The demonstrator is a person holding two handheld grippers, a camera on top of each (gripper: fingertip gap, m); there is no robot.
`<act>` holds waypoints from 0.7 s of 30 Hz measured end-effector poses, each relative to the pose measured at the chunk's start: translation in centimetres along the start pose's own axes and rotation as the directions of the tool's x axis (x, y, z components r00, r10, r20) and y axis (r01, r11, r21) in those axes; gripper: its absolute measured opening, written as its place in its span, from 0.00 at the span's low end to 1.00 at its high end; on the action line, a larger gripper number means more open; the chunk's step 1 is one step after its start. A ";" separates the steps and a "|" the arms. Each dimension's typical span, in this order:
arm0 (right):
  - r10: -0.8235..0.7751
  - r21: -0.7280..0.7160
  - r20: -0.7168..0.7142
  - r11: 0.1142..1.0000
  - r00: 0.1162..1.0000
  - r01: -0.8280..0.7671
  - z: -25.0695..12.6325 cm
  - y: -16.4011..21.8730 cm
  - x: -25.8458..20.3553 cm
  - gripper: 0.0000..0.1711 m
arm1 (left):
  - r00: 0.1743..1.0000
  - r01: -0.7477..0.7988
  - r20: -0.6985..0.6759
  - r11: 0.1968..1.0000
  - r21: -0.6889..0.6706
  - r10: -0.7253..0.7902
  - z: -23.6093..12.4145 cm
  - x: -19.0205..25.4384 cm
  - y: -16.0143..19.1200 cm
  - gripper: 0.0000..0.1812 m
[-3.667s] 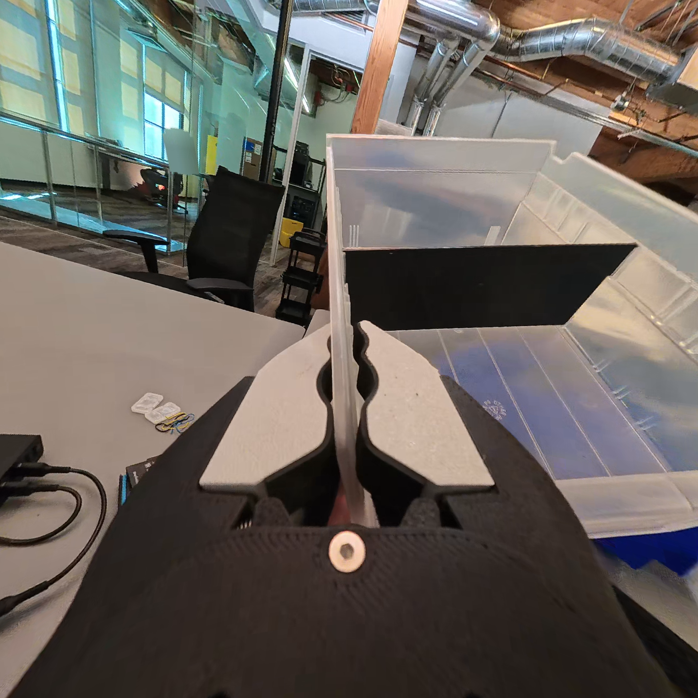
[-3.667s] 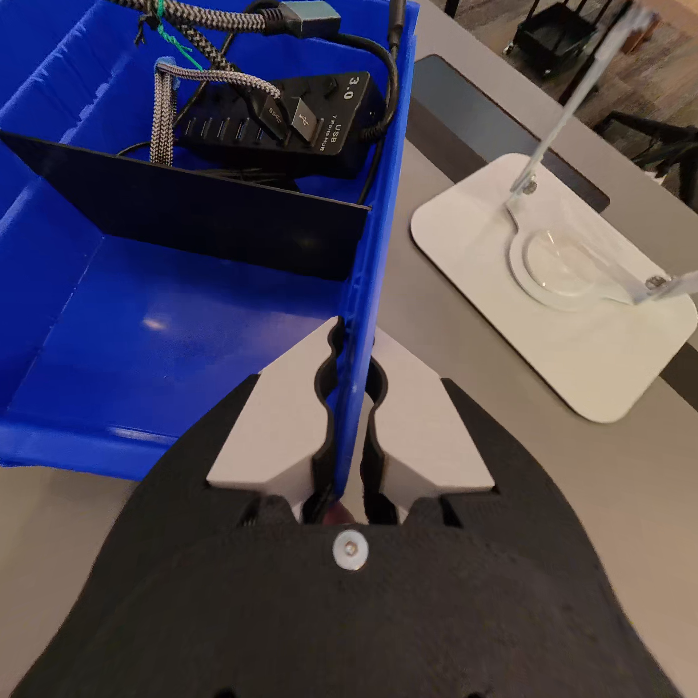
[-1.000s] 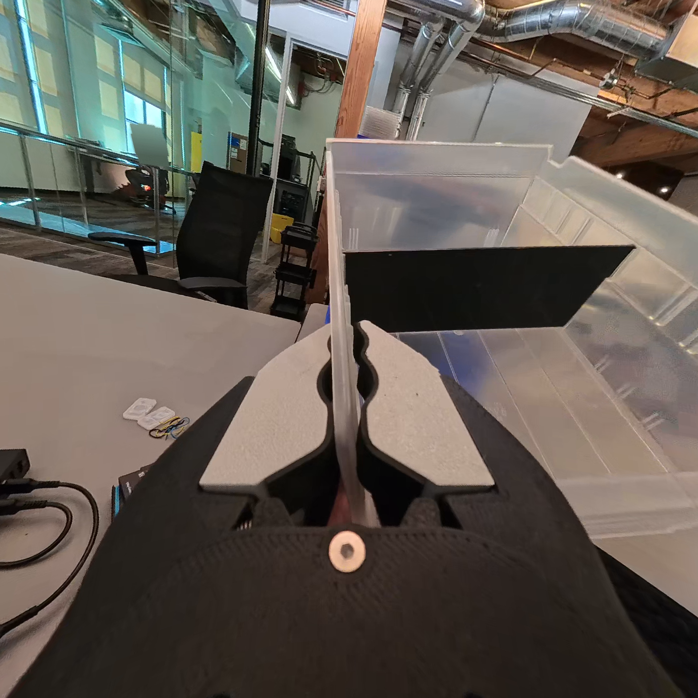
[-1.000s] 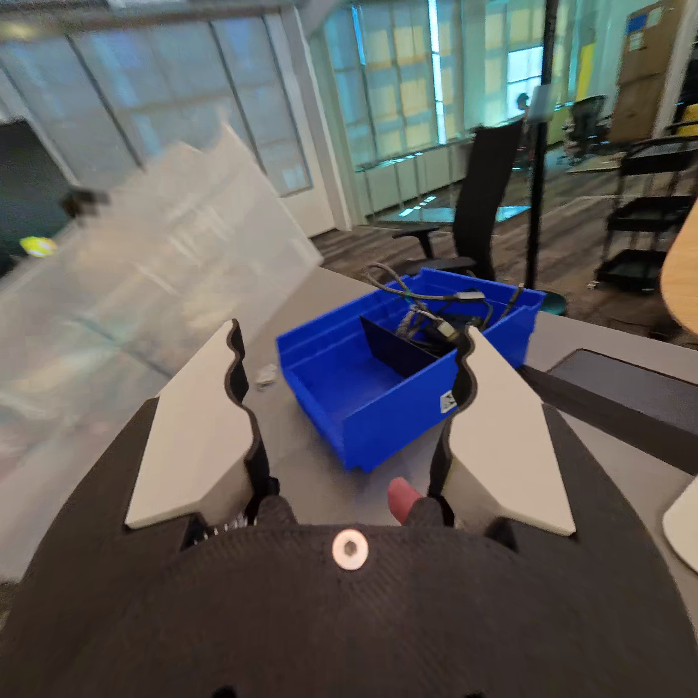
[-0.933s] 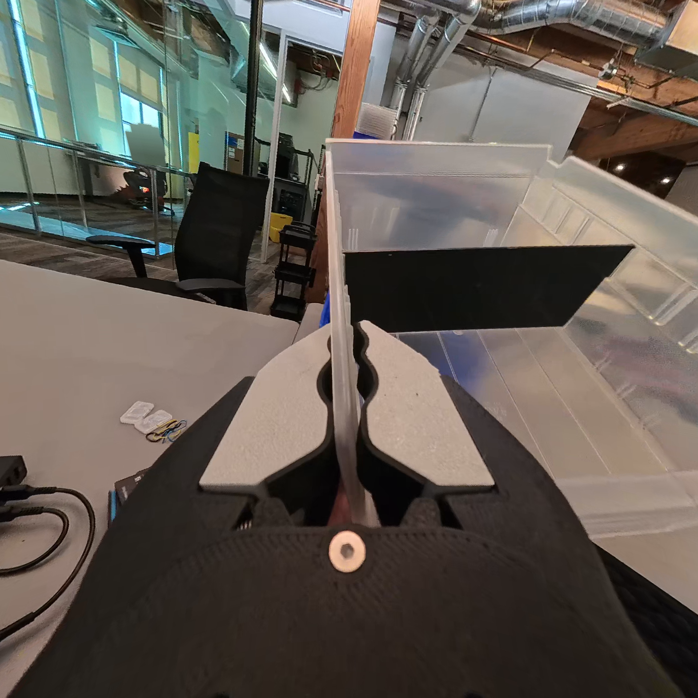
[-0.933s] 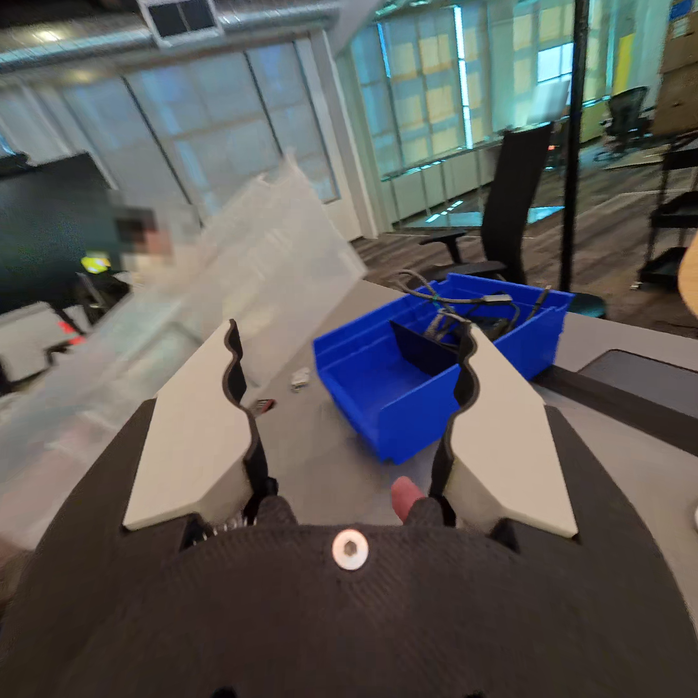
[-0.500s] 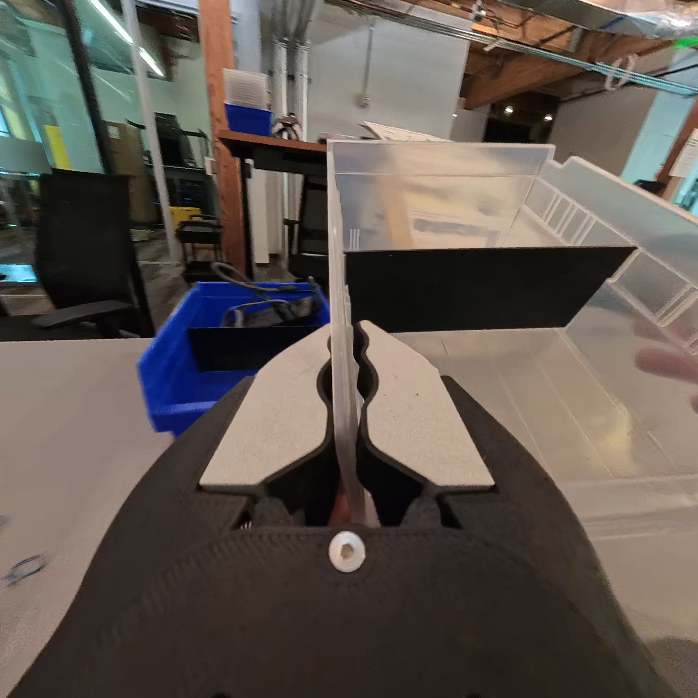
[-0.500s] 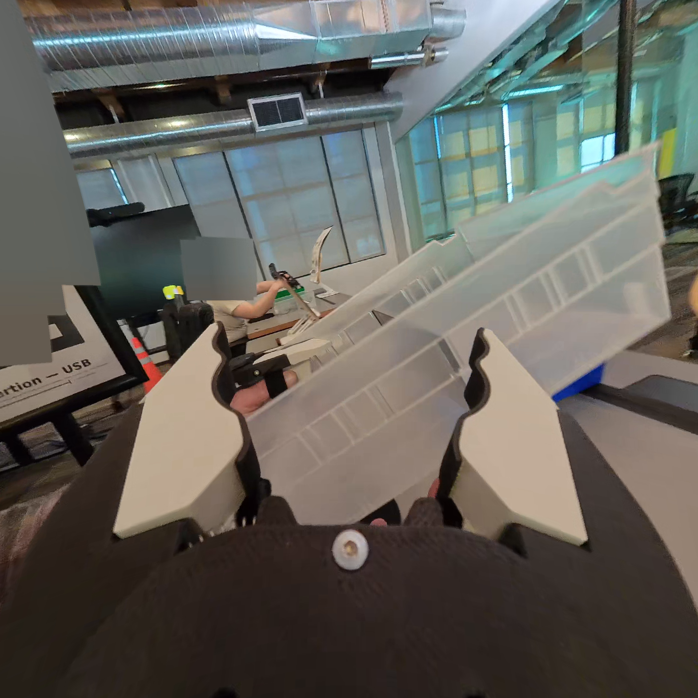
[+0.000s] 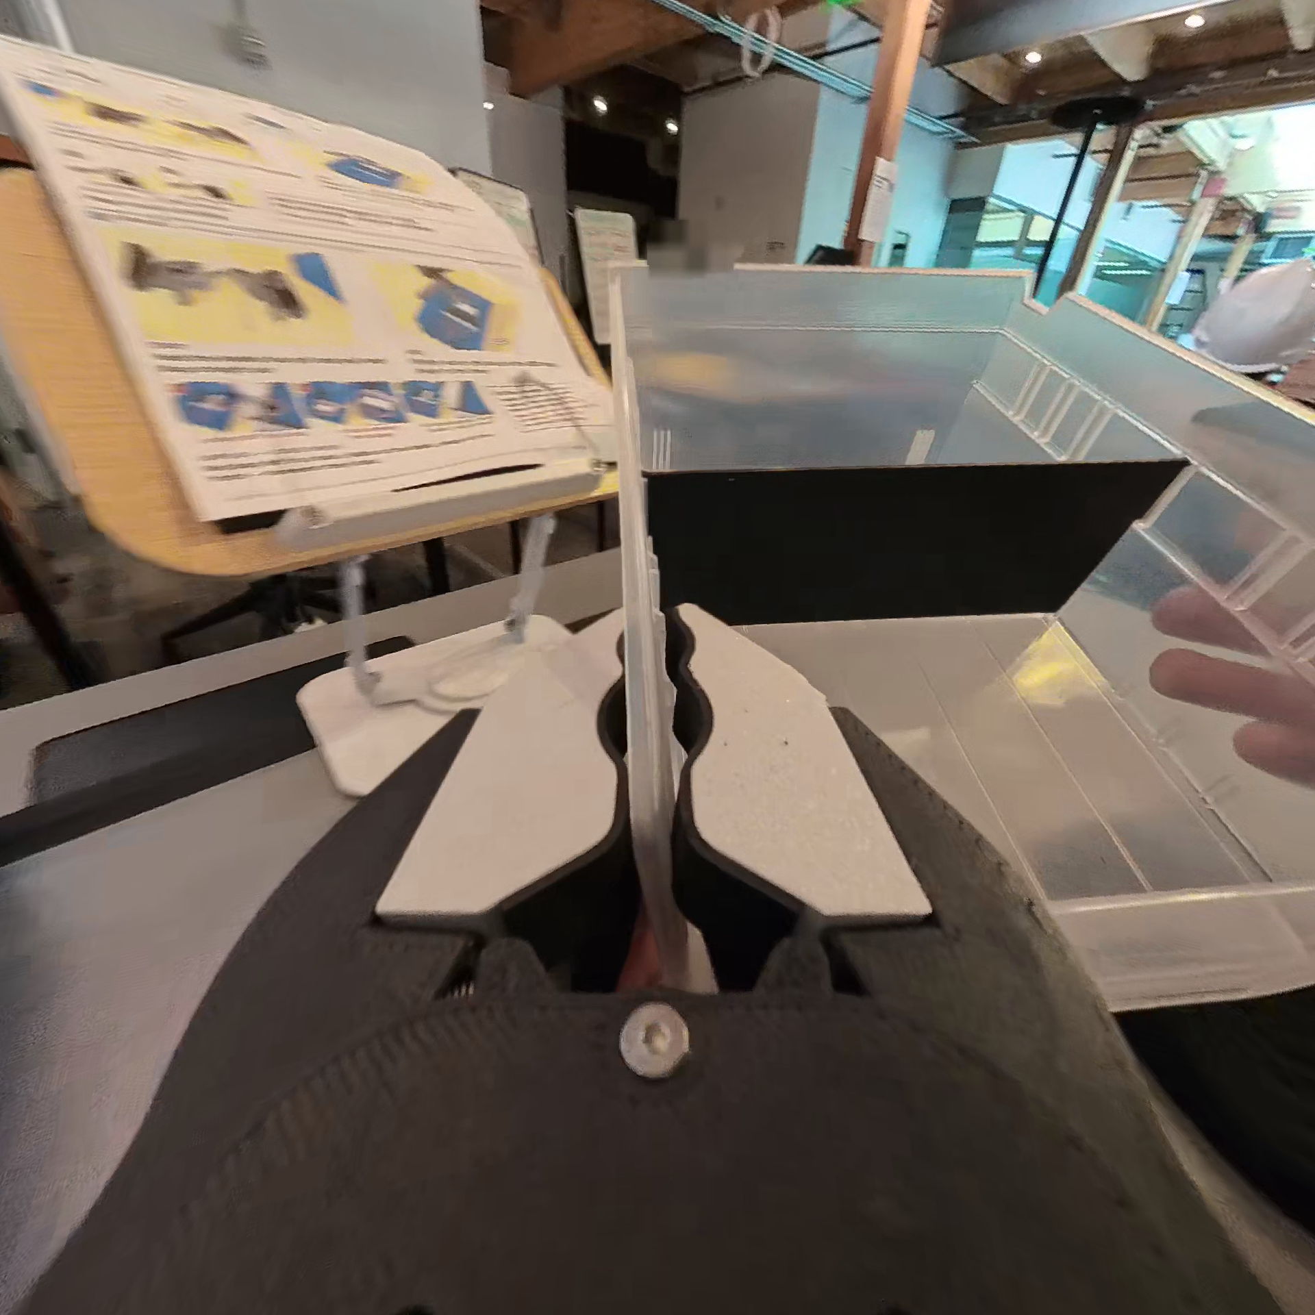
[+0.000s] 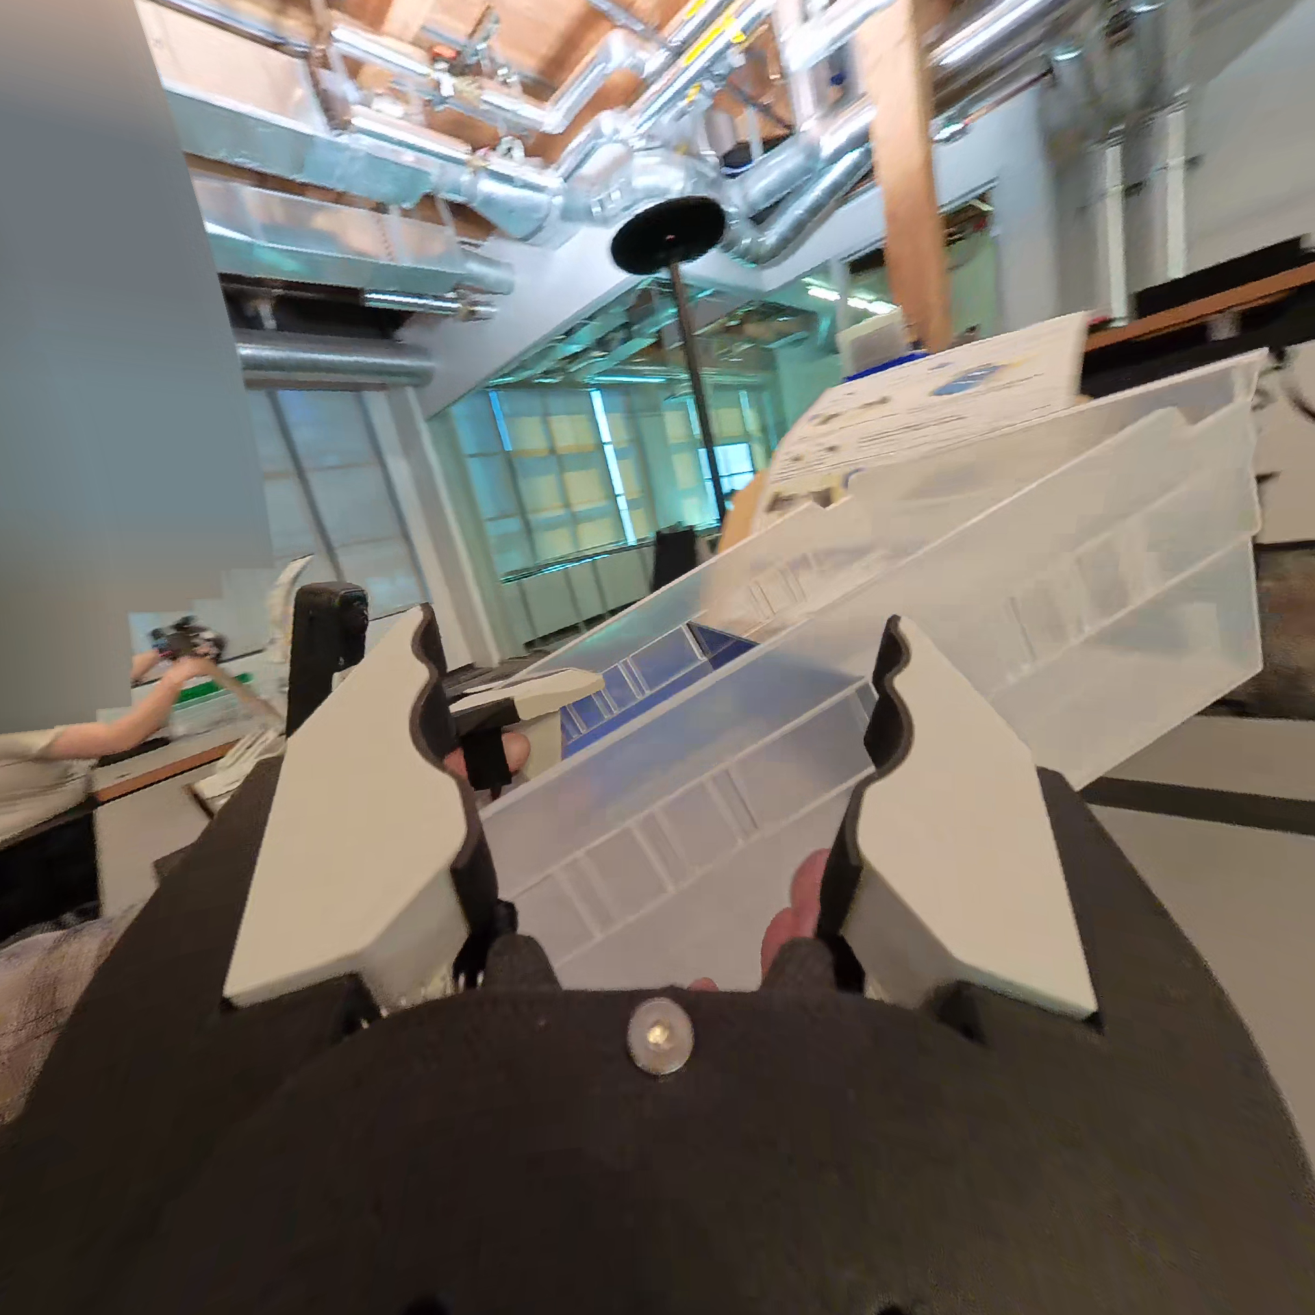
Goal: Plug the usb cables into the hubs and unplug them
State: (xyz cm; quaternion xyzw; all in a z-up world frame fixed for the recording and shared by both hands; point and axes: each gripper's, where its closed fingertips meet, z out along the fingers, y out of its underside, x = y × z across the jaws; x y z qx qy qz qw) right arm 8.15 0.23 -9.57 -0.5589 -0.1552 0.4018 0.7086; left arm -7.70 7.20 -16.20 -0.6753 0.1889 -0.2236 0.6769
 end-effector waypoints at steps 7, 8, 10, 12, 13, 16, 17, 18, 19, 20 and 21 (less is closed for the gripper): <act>-0.022 -0.003 -0.202 1.000 0.979 0.022 -5.4 -1.2 11.0 0.63 | 0.988 0.064 -0.134 0.992 -0.106 -0.078 12.4 6.8 4.6 0.03; -0.031 -0.001 -0.213 1.000 0.977 0.031 -5.9 -1.2 12.1 0.61 | 0.986 0.075 -0.137 0.990 -0.122 -0.091 13.7 7.4 5.4 0.03; -0.011 -0.012 -0.238 1.000 0.971 0.009 -6.9 -1.1 14.6 0.62 | 0.983 0.089 -0.147 0.985 -0.151 -0.111 16.1 8.7 6.9 0.03; 0.014 -0.009 -0.251 1.000 0.968 -0.016 -7.7 -1.0 17.0 0.61 | 0.982 0.093 -0.147 0.981 -0.168 -0.118 18.1 9.6 8.0 0.03; 0.027 -0.002 -0.254 1.000 0.967 -0.028 -8.0 -0.9 18.1 0.60 | 0.982 0.093 -0.143 0.980 -0.176 -0.119 19.0 9.9 8.4 0.03; 0.061 0.010 -0.257 0.998 0.965 -0.061 -9.0 -0.6 20.9 0.59 | 0.983 0.092 -0.137 0.977 -0.191 -0.119 21.2 10.9 9.7 0.03; 0.071 0.011 -0.260 0.997 0.963 -0.071 -9.3 -0.4 21.7 0.58 | 0.984 0.086 -0.140 0.977 -0.198 -0.115 21.8 11.2 10.2 0.03; 0.072 0.010 -0.264 0.997 0.962 -0.072 -9.6 -0.2 22.5 0.58 | 0.984 0.080 -0.139 0.975 -0.205 -0.110 22.3 11.5 10.6 0.03; 0.084 0.015 -0.265 0.996 0.961 -0.083 -9.8 0.1 23.2 0.57 | 0.984 0.081 -0.137 0.974 -0.212 -0.112 22.8 11.6 11.1 0.03; 0.103 0.022 -0.265 0.995 0.959 -0.101 -10.1 0.4 23.8 0.58 | 0.985 0.077 -0.135 0.973 -0.219 -0.108 23.2 11.8 11.5 0.03; 0.114 0.023 -0.264 0.993 0.958 -0.112 -10.3 0.6 24.3 0.58 | 0.985 0.073 -0.135 0.971 -0.226 -0.105 23.5 11.9 11.9 0.04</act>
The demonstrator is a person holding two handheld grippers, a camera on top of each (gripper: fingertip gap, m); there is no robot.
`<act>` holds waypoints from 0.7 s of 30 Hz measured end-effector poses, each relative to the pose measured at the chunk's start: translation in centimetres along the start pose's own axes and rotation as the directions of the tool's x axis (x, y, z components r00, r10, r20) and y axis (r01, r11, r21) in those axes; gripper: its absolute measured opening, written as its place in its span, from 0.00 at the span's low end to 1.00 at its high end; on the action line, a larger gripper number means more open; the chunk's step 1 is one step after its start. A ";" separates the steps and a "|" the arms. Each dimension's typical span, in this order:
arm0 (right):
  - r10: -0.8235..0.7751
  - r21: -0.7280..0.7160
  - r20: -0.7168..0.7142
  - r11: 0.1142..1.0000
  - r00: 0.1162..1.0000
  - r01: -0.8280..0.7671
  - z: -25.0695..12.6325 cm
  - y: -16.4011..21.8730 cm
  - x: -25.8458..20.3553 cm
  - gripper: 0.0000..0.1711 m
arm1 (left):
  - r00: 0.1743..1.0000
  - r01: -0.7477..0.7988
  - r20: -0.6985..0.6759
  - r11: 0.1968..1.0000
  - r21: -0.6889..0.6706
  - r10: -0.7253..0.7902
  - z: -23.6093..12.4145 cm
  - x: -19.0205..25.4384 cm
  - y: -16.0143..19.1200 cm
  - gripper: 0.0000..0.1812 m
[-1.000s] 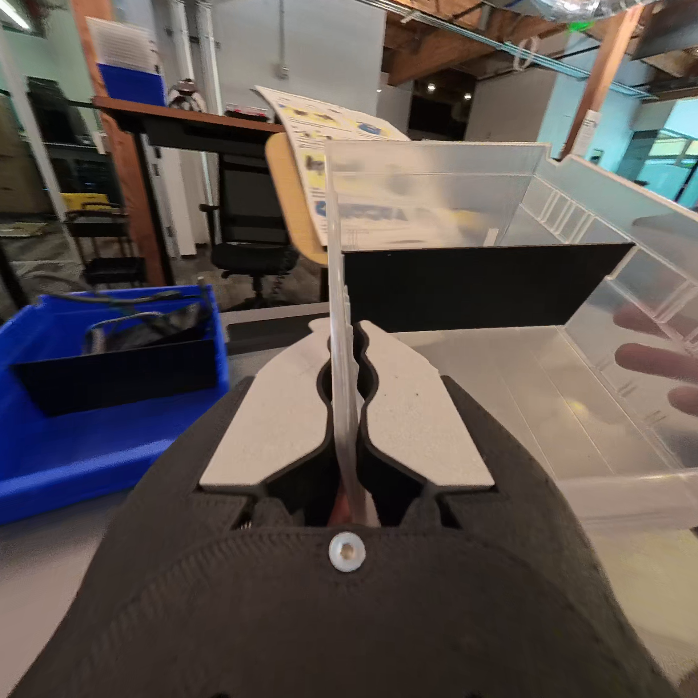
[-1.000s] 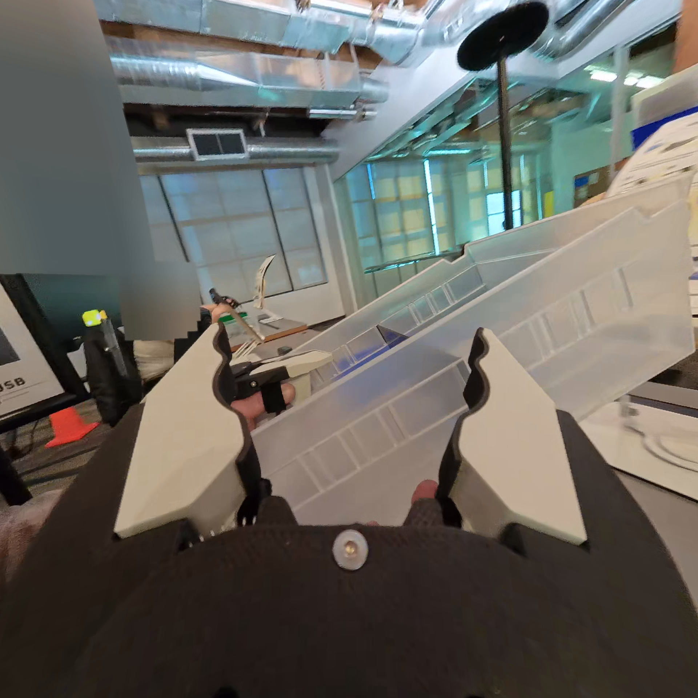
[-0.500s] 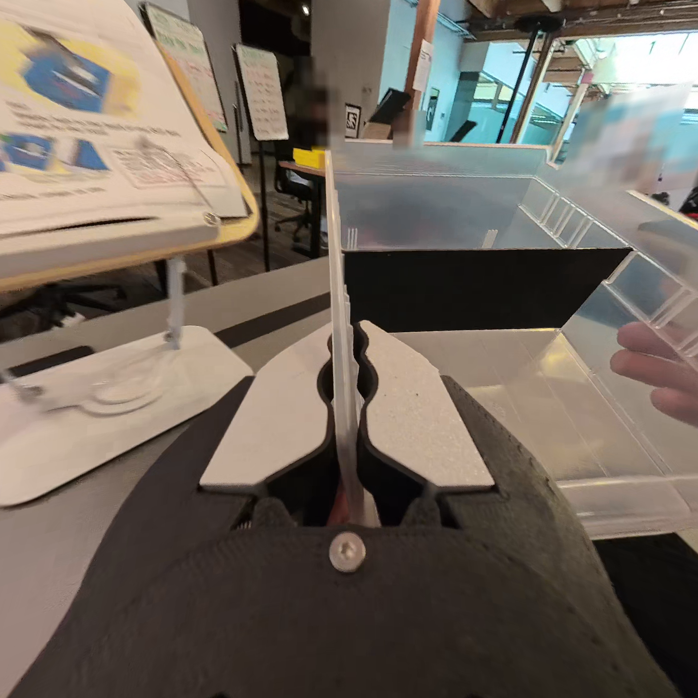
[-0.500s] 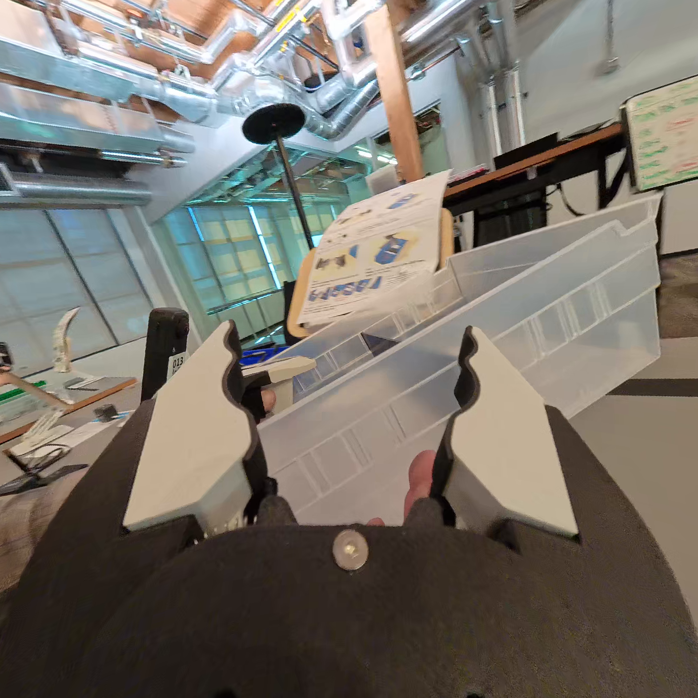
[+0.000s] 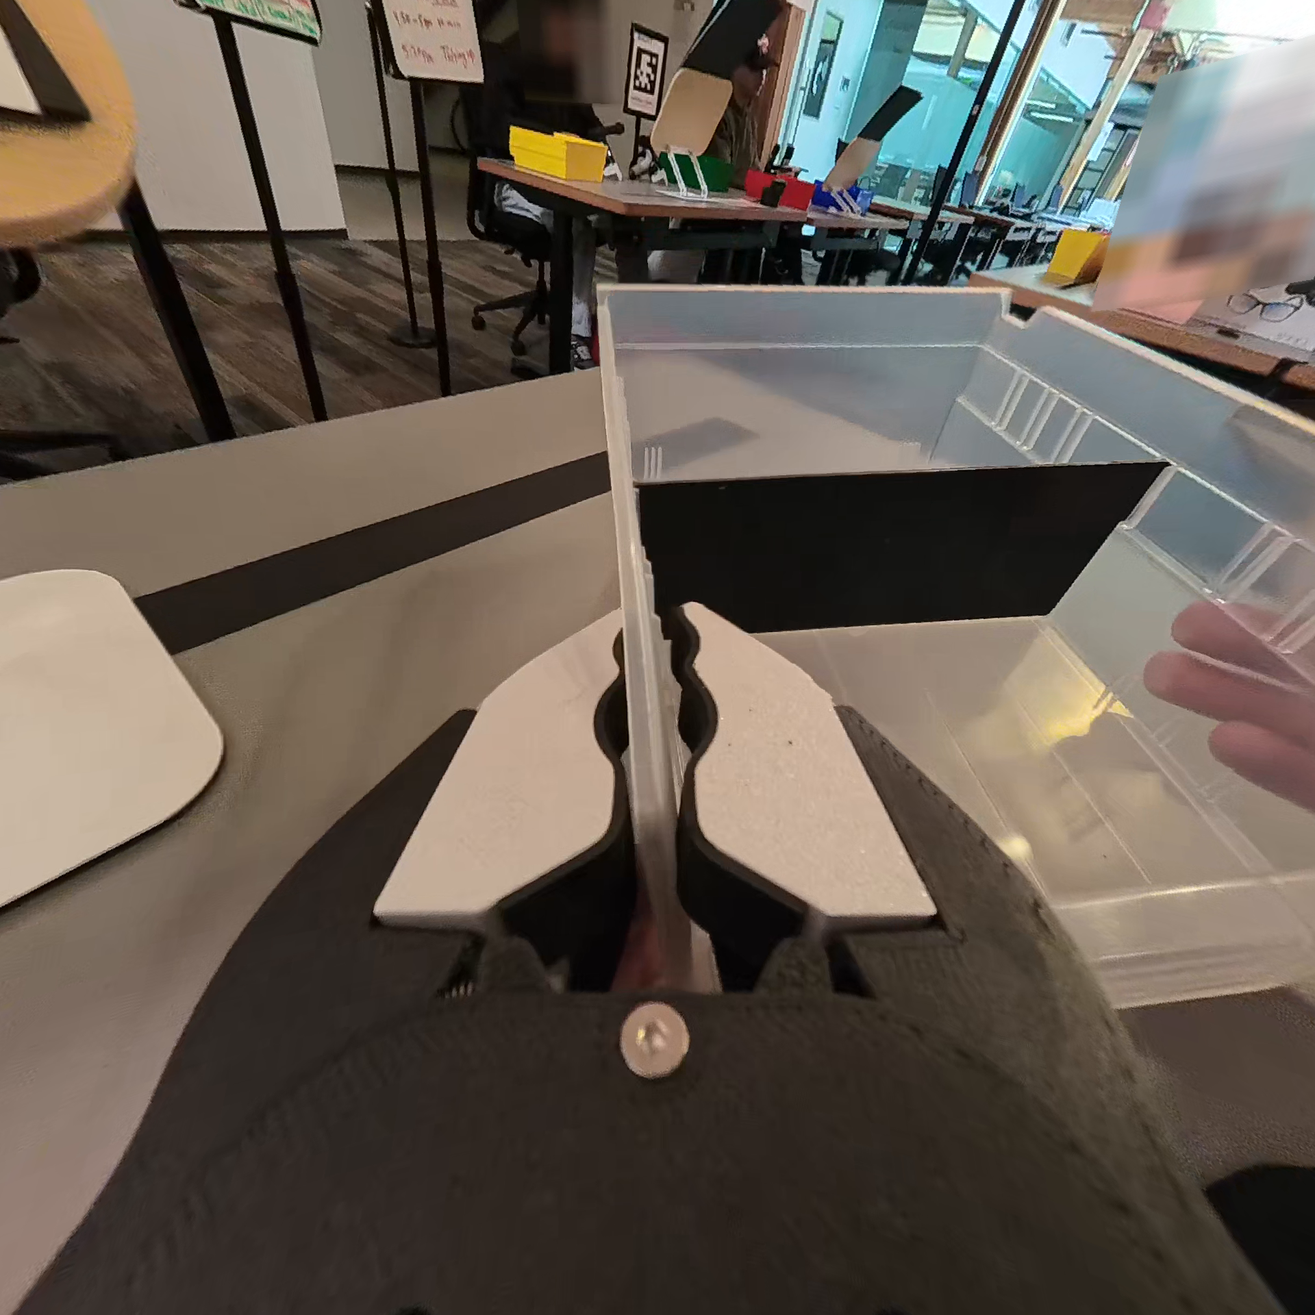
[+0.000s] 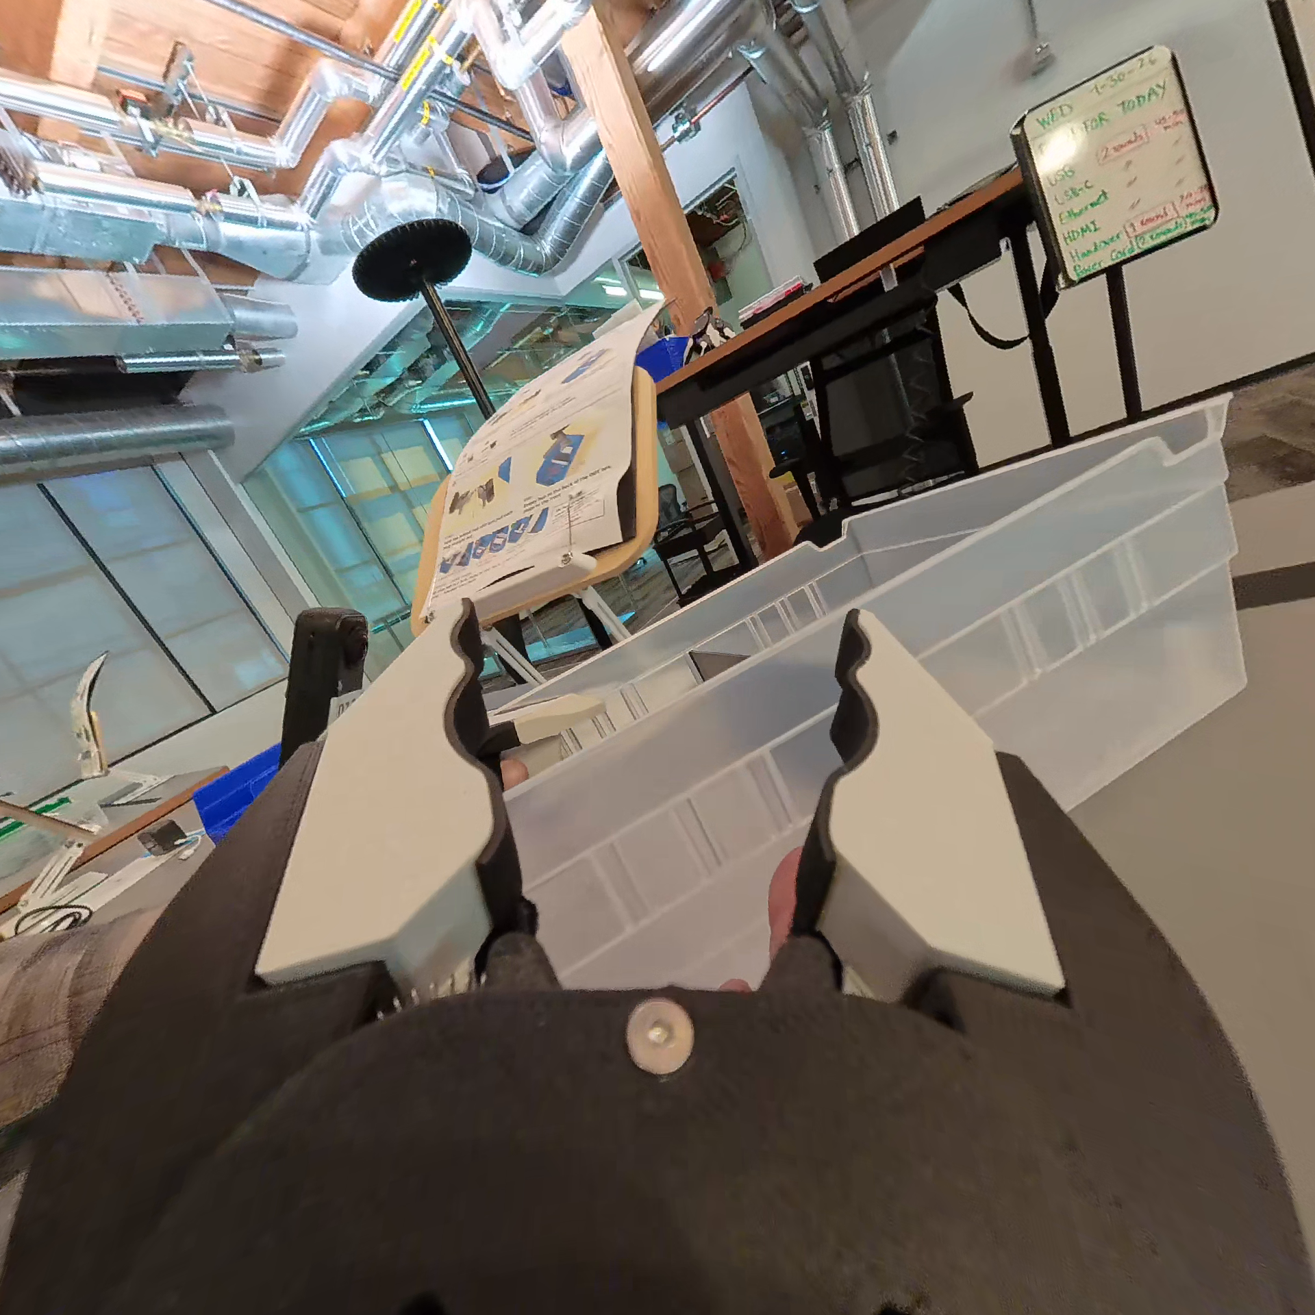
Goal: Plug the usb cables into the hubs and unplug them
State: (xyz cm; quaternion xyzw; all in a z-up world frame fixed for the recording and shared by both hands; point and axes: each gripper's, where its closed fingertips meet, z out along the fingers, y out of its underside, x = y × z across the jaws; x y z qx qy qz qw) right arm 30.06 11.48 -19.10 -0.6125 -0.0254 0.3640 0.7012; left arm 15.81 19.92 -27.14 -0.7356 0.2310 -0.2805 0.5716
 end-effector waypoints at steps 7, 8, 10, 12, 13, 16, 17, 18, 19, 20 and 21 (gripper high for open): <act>0.069 -0.017 0.028 0.998 0.997 -0.068 -0.6 1.2 2.7 0.60 | 0.999 0.002 -0.039 0.999 -0.036 -0.003 1.2 0.8 1.4 0.09; 0.070 -0.017 0.033 0.997 0.997 -0.069 -0.7 1.2 2.9 0.59 | 0.999 -0.008 -0.036 0.999 -0.038 0.007 1.2 0.9 1.4 0.10; 0.080 -0.019 0.038 0.997 0.996 -0.079 -0.7 1.3 3.3 0.57 | 0.999 -0.014 -0.040 0.999 -0.038 0.012 1.3 1.0 1.4 0.11; 0.079 -0.030 0.035 0.996 0.996 -0.078 -0.9 1.3 3.6 0.55 | 0.998 -0.005 -0.063 0.999 -0.040 0.003 1.3 1.4 1.4 0.14; 0.079 -0.040 0.037 0.996 0.996 -0.077 -1.1 1.3 3.7 0.55 | 0.996 0.005 -0.086 0.999 -0.052 -0.010 1.2 1.8 1.5 0.16; 0.081 -0.094 0.025 0.993 0.996 -0.078 -1.8 1.7 3.8 0.56 | 0.989 0.013 -0.145 0.999 -0.039 -0.019 0.4 2.6 1.2 0.20; 0.063 -0.114 0.006 0.992 0.998 -0.062 -2.1 1.8 3.9 0.56 | 0.988 0.009 -0.156 0.999 -0.040 -0.015 0.2 2.8 1.2 0.20; 0.026 -0.124 -0.018 0.992 0.999 -0.028 -2.5 1.6 4.0 0.56 | 0.983 0.013 -0.181 0.999 -0.038 -0.019 -0.2 3.2 1.0 0.21; -0.020 -0.133 -0.044 0.991 0.999 0.014 -3.1 1.3 4.0 0.55 | 0.978 0.027 -0.206 0.999 -0.034 -0.033 -0.6 3.5 0.8 0.22; -0.072 -0.151 -0.073 0.987 0.995 0.060 -3.7 0.9 3.9 0.54 | 0.975 0.030 -0.218 0.999 -0.039 -0.038 -1.1 3.6 0.6 0.23; -0.128 -0.182 -0.101 0.977 0.987 0.108 -4.3 0.7 3.7 0.53 | 0.974 0.007 -0.226 0.999 -0.049 -0.018 -1.6 3.6 0.5 0.25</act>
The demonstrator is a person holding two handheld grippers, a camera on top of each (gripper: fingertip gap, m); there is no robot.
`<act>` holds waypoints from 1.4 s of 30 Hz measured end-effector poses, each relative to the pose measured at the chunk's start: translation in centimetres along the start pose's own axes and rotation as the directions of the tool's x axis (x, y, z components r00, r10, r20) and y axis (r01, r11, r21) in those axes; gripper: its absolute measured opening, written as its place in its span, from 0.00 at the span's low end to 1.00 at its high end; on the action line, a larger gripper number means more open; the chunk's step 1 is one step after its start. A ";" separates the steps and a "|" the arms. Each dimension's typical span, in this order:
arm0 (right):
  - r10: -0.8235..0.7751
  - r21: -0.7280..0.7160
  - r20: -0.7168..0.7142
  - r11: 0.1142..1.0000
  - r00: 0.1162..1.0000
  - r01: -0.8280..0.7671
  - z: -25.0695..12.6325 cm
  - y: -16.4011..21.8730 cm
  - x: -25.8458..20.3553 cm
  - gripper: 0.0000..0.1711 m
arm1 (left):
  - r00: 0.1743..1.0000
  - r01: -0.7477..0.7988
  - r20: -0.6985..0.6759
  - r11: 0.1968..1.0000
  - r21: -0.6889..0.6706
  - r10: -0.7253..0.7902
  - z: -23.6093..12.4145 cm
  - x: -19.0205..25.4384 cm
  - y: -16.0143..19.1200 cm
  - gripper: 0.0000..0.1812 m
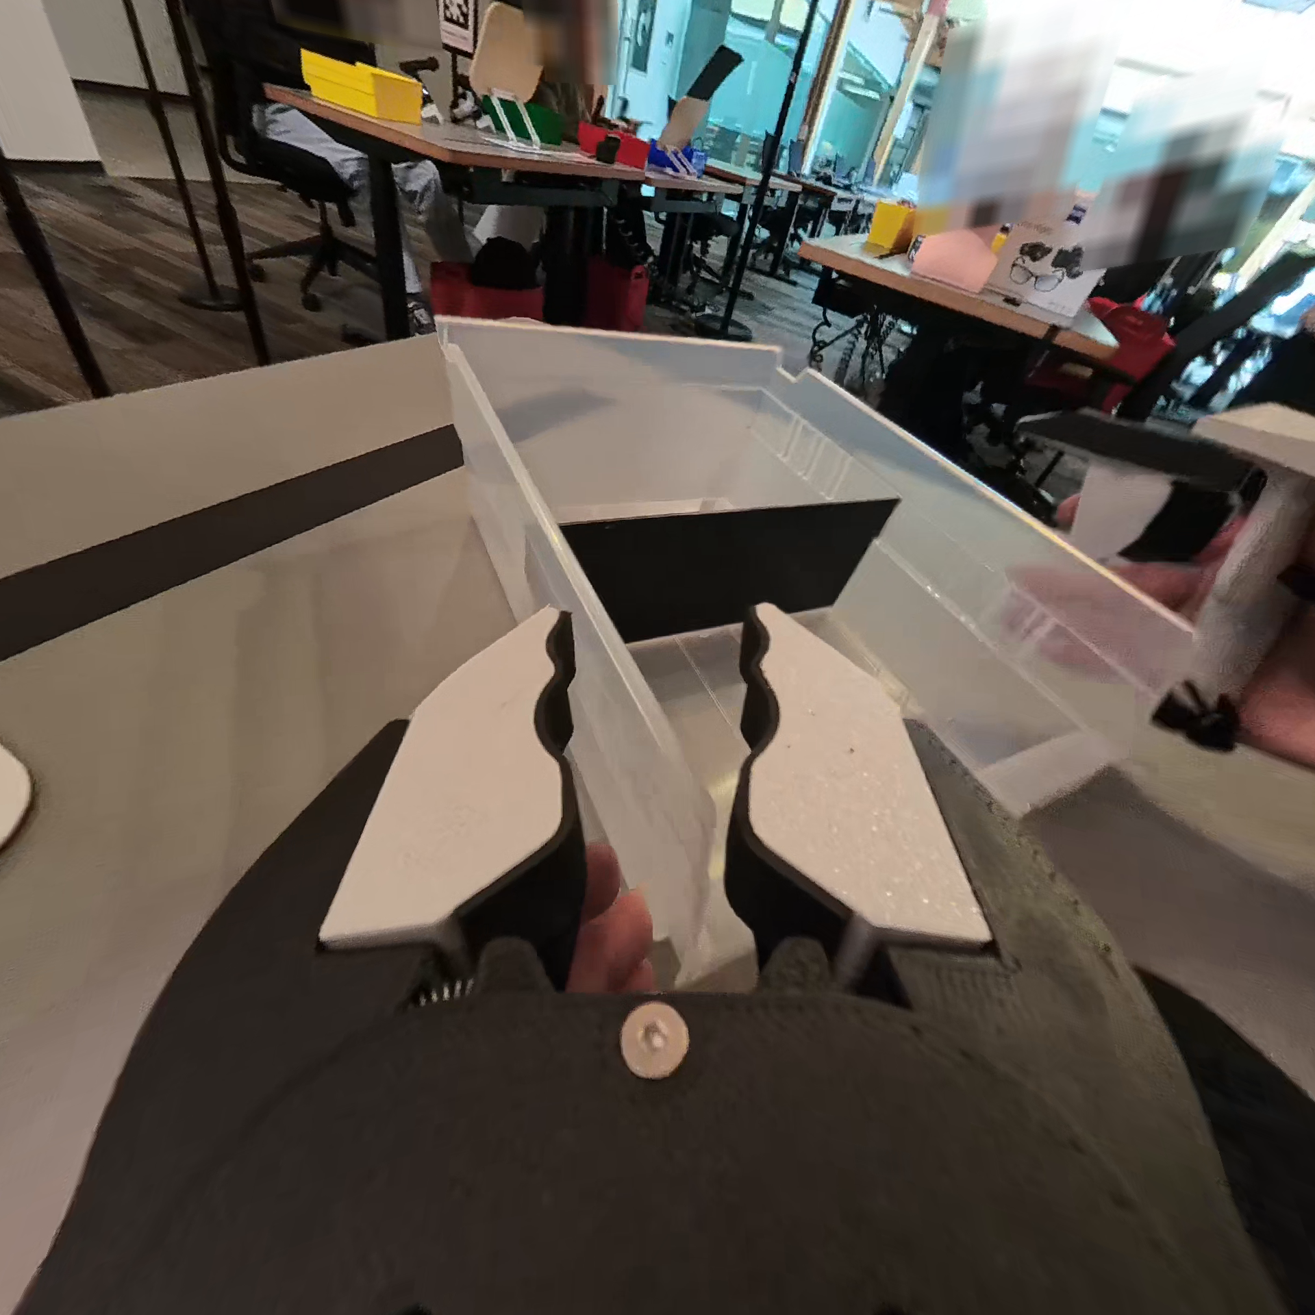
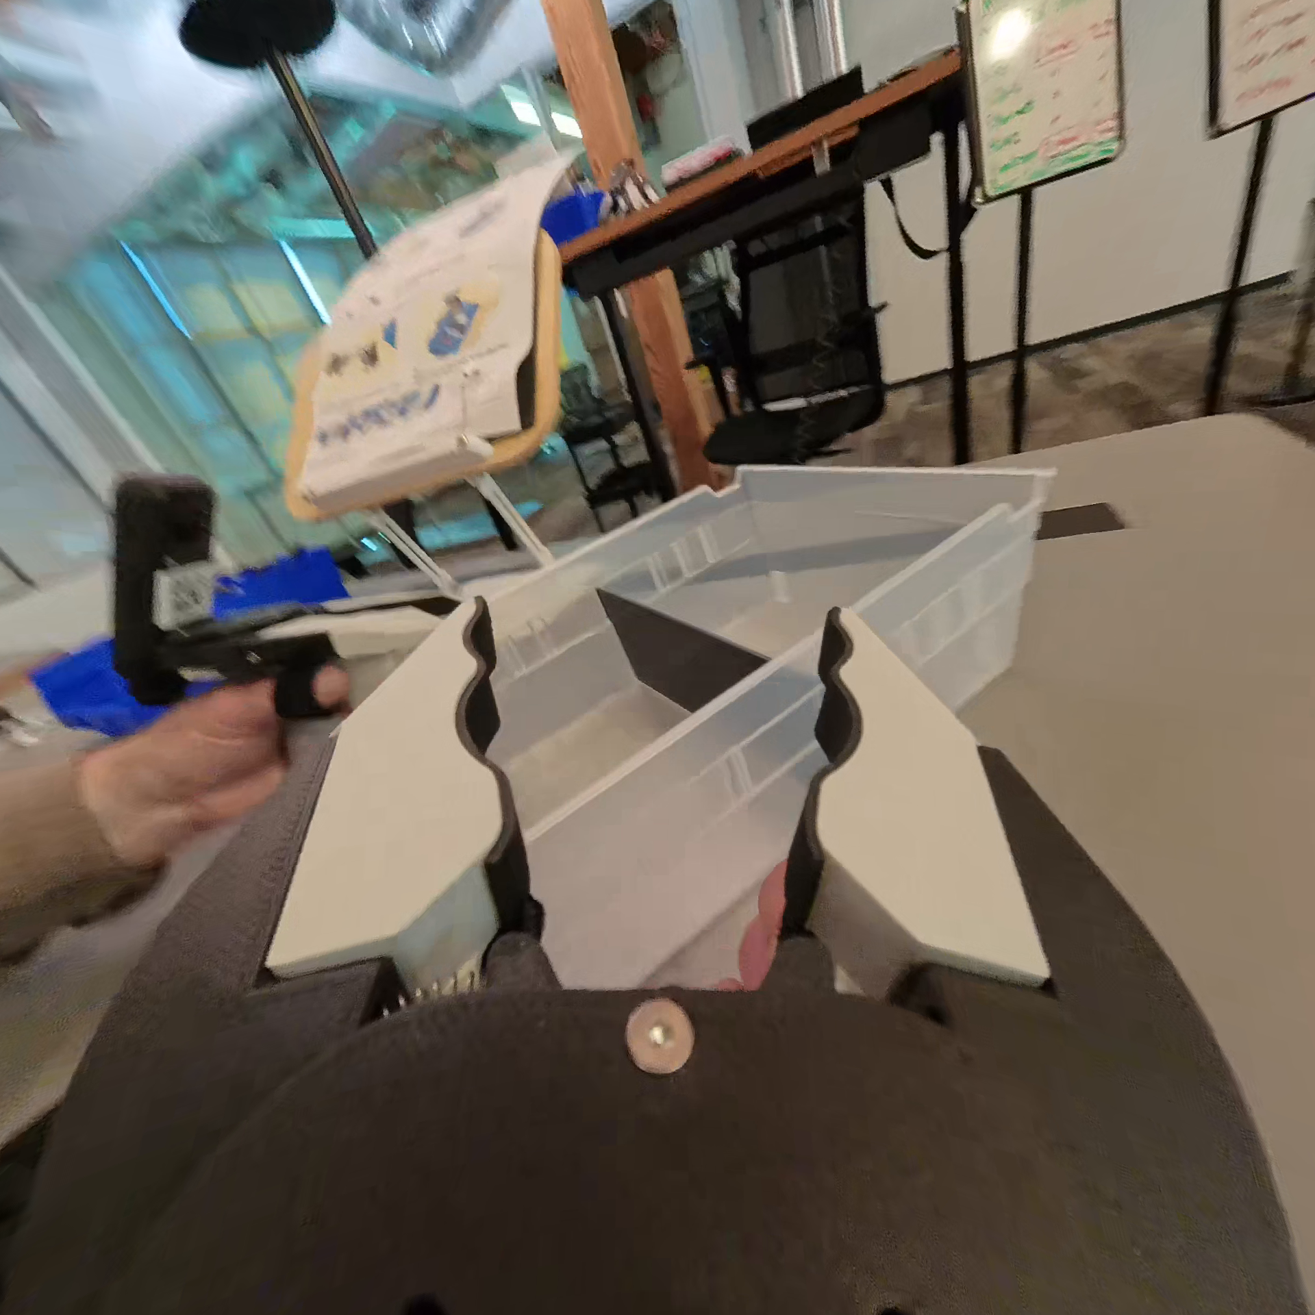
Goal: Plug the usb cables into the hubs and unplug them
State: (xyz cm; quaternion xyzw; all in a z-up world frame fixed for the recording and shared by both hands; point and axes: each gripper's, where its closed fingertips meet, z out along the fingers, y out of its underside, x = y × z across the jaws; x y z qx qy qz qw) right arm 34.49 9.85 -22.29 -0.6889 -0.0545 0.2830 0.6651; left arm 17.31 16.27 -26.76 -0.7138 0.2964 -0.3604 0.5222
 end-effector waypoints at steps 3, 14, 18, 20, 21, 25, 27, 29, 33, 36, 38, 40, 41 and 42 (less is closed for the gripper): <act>-0.191 -0.123 -0.138 0.977 0.972 0.174 -2.1 0.4 -0.3 0.49 | 0.999 -0.054 -0.006 0.997 -0.062 0.053 -1.7 0.0 0.1 0.25; -0.334 -0.453 -0.238 0.869 0.912 0.200 -2.4 8.0 -1.0 0.15 | 0.986 -0.166 -0.072 0.929 -0.332 0.150 -3.0 1.5 4.7 0.07; -0.452 -0.502 -0.286 0.822 0.845 0.270 -2.5 7.1 2.1 0.09 | 0.981 -0.195 -0.065 0.914 -0.355 0.184 -1.8 3.2 4.9 0.08; -0.490 -0.520 -0.299 0.803 0.819 0.291 -2.5 6.3 4.3 0.05 | 0.983 -0.186 -0.075 0.919 -0.348 0.170 -0.7 4.3 4.9 0.09; -0.502 -0.524 -0.306 0.798 0.809 0.297 -2.4 5.9 5.5 0.04 | 0.981 -0.192 -0.082 0.917 -0.350 0.174 -0.2 5.0 4.9 0.10; -0.488 -0.508 -0.317 0.811 0.813 0.289 -1.6 4.3 10.2 0.02 | 0.980 -0.200 -0.072 0.915 -0.351 0.187 2.8 7.0 4.7 0.11; -0.487 -0.502 -0.311 0.813 0.816 0.294 -1.0 3.7 12.4 0.02 | 0.985 -0.173 -0.065 0.927 -0.332 0.160 4.5 7.7 4.4 0.11; -0.461 -0.484 -0.306 0.829 0.833 0.280 -0.2 3.1 14.2 0.01 | 0.989 -0.148 -0.050 0.938 -0.313 0.139 6.1 8.1 4.2 0.11; -0.429 -0.472 -0.289 0.842 0.856 0.262 1.2 2.0 17.4 0.01 | 0.994 -0.113 -0.025 0.951 -0.288 0.111 8.9 8.5 3.7 0.12; -0.410 -0.462 -0.276 0.850 0.869 0.254 2.2 1.5 19.3 0.01 | 0.995 -0.099 -0.020 0.953 -0.288 0.098 10.6 8.7 3.3 0.12; -0.412 -0.462 -0.275 0.849 0.869 0.257 2.7 1.1 20.3 0.01 | 0.997 -0.073 -0.019 0.955 -0.287 0.070 11.7 8.6 3.1 0.12; -0.414 -0.462 -0.274 0.848 0.868 0.259 3.2 0.9 21.2 0.01 | 0.997 -0.078 0.000 0.957 -0.280 0.081 12.7 8.0 2.8 0.12; -0.415 -0.462 -0.275 0.848 0.867 0.259 3.5 0.8 21.5 0.01 | 0.997 -0.075 0.004 0.958 -0.277 0.079 13.1 7.8 2.7 0.12; -0.412 -0.462 -0.277 0.849 0.868 0.256 3.7 0.7 21.9 0.01 | 0.997 -0.067 0.005 0.959 -0.274 0.071 13.5 7.7 2.6 0.12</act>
